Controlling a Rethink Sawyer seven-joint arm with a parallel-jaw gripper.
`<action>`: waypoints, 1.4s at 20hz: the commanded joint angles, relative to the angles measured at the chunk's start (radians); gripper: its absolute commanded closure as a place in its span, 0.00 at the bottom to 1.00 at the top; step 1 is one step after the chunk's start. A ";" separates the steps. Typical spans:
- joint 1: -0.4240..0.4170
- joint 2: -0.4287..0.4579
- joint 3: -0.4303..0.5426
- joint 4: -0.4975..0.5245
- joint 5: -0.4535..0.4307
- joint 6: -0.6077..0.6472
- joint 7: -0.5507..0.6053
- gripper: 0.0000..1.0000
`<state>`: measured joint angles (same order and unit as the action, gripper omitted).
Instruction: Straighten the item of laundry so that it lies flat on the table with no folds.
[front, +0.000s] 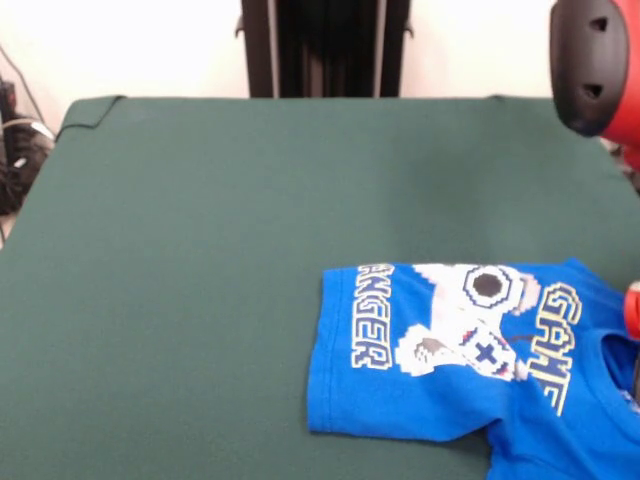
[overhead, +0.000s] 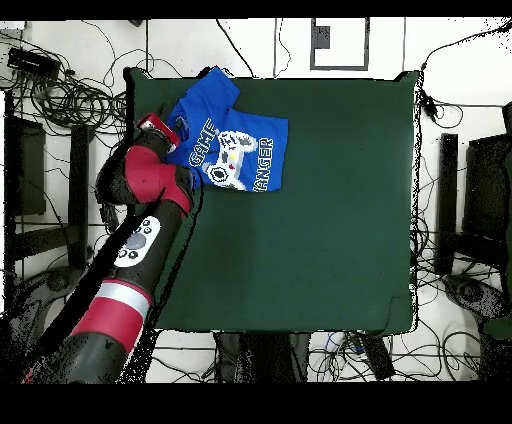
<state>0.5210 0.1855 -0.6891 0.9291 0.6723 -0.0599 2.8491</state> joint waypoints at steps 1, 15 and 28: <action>-0.023 0.073 -0.024 -0.001 0.013 0.292 0.067 0.00; -0.049 -0.310 0.163 0.230 -0.141 0.436 -0.076 0.00; -0.169 -0.575 0.452 0.403 -0.291 0.414 -0.118 0.00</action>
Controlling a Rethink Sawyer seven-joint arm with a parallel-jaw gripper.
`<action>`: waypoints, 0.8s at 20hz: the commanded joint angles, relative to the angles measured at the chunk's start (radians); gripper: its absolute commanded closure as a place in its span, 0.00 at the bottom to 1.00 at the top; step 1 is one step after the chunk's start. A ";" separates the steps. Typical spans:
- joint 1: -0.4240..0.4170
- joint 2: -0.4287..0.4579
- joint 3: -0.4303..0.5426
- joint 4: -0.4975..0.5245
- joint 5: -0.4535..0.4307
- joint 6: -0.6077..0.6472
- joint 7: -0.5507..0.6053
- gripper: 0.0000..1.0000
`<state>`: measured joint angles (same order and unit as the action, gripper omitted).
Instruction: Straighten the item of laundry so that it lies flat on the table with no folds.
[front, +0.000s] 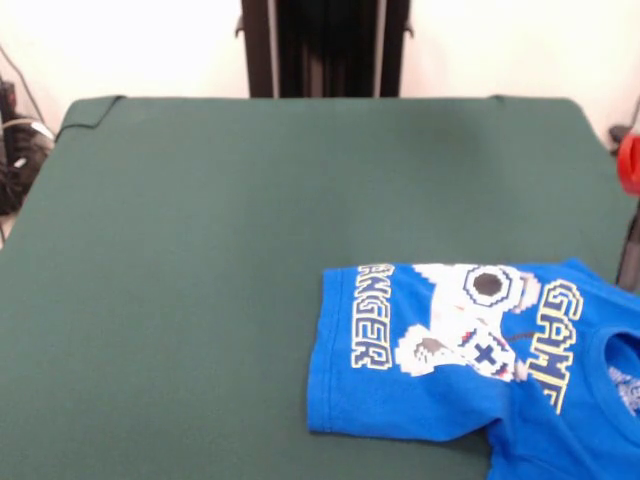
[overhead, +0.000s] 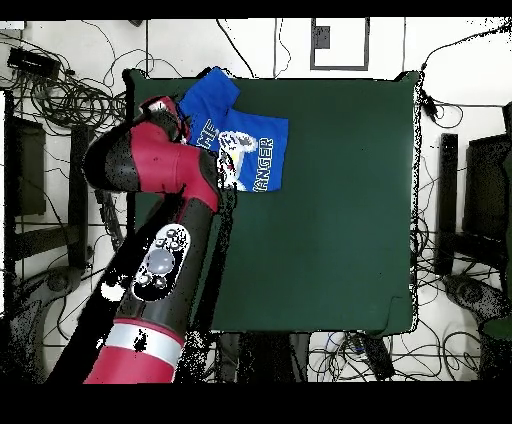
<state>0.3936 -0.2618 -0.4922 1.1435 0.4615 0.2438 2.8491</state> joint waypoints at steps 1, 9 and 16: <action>-0.043 -0.131 0.257 0.191 -0.091 0.111 -0.110 0.00; 0.013 -0.088 0.184 0.162 -0.157 0.220 -0.015 0.00; 0.032 -0.046 0.153 0.155 -0.199 0.260 0.021 0.00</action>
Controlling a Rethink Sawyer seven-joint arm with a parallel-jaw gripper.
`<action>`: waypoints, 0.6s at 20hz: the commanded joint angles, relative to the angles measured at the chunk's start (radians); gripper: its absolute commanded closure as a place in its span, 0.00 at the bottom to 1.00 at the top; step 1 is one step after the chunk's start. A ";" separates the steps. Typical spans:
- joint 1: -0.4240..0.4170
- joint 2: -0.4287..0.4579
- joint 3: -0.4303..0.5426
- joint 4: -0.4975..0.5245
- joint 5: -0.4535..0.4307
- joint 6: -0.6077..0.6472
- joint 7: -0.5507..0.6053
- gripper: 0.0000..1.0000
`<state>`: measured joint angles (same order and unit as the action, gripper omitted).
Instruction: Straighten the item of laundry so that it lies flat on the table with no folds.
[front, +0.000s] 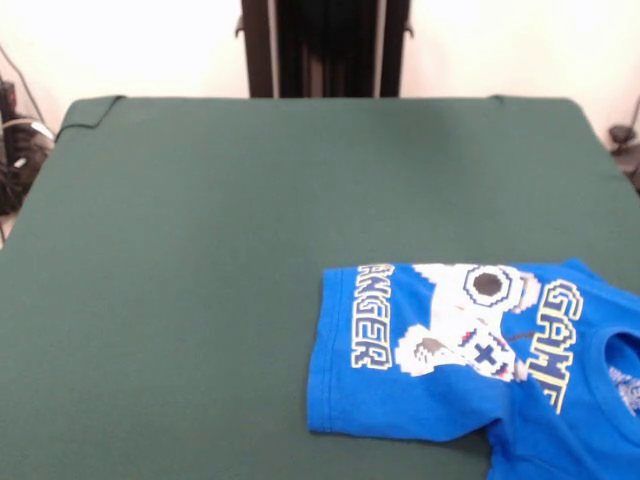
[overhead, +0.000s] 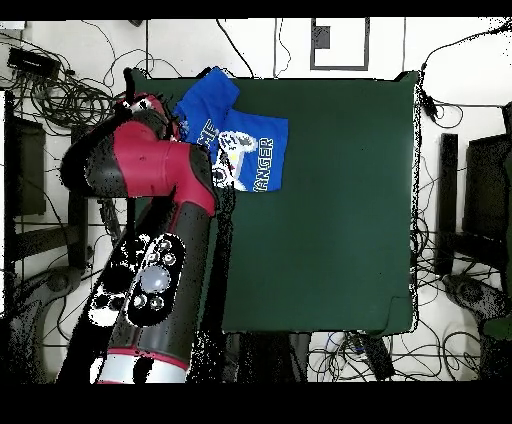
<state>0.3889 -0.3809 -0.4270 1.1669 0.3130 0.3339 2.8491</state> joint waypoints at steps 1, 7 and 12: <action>0.045 0.088 0.073 0.129 -0.057 0.161 0.035 0.00; 0.056 0.131 0.050 0.134 -0.094 0.102 0.071 0.00; 0.066 0.162 0.038 0.128 -0.102 0.094 0.099 0.00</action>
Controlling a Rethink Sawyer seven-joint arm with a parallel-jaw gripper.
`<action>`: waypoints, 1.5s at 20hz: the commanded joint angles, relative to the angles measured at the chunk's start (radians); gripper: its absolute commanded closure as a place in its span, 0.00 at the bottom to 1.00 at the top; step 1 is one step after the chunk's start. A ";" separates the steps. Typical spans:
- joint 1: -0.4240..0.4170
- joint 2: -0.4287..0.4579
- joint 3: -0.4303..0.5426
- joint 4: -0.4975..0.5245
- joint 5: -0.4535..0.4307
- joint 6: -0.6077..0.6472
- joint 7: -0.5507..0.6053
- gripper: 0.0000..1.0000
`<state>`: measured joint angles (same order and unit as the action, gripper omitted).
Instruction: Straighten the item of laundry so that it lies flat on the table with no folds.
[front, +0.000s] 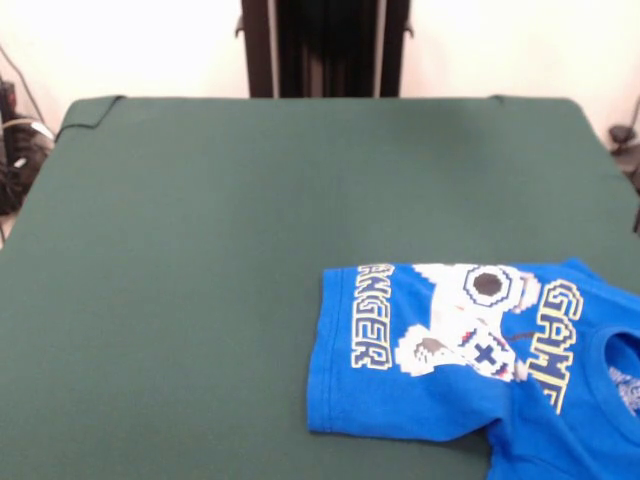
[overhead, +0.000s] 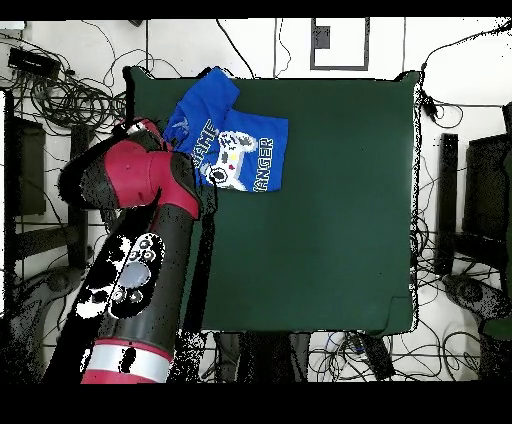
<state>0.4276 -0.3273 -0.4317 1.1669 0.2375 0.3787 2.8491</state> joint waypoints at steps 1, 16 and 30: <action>0.030 0.118 0.036 0.123 -0.029 0.050 0.106 0.00; 0.010 0.188 0.063 0.141 -0.018 -0.001 0.100 0.00; -0.051 0.087 0.176 0.277 -0.054 0.024 -0.017 0.00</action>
<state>0.3944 -0.1858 -0.4143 1.2746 0.2219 0.3779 2.8491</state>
